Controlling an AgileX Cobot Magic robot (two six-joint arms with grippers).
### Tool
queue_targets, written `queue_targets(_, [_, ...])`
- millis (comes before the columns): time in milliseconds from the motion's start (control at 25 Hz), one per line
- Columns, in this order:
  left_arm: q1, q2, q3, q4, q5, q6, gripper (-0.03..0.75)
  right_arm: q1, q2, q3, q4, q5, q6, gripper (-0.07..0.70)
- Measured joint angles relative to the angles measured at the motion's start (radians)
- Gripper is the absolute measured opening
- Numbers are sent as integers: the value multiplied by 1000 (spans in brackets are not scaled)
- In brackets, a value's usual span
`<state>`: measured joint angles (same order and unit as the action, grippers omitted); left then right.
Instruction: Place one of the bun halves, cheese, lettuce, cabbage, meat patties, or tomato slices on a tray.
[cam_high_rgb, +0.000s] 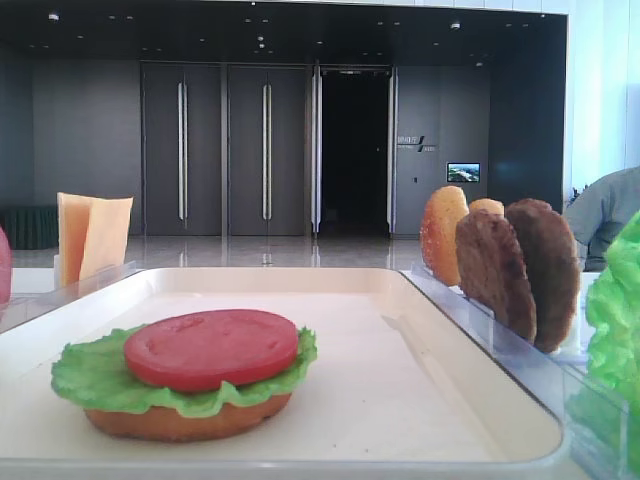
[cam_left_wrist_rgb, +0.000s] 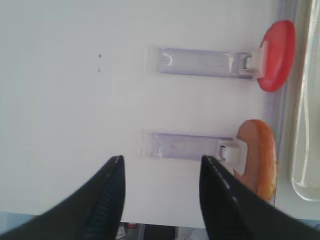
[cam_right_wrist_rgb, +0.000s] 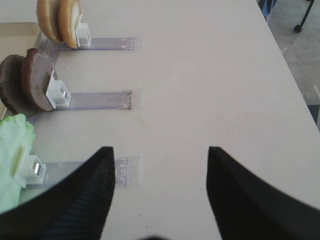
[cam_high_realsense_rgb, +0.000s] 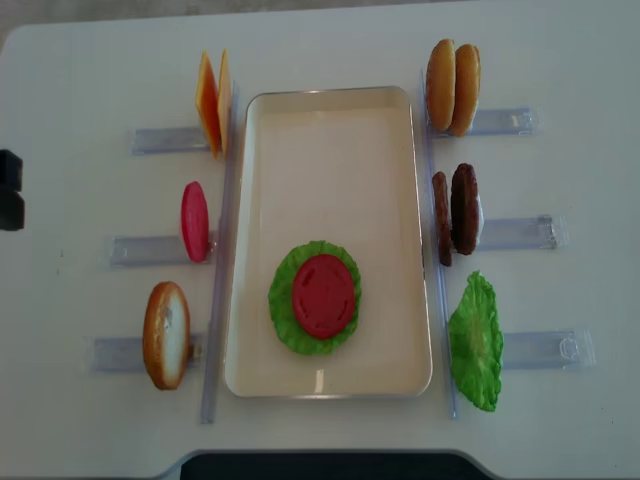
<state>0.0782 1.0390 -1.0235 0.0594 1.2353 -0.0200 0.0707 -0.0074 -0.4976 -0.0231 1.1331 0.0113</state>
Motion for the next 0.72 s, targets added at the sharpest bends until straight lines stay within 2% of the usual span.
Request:
queue_targets(480, [-18,-558,325,-7,12,41,339,0,0,0,0,0,0,419])
queue_targets(720, [-18,-771,429,-8,19,57,307,0,0,0,0,0,0,419])
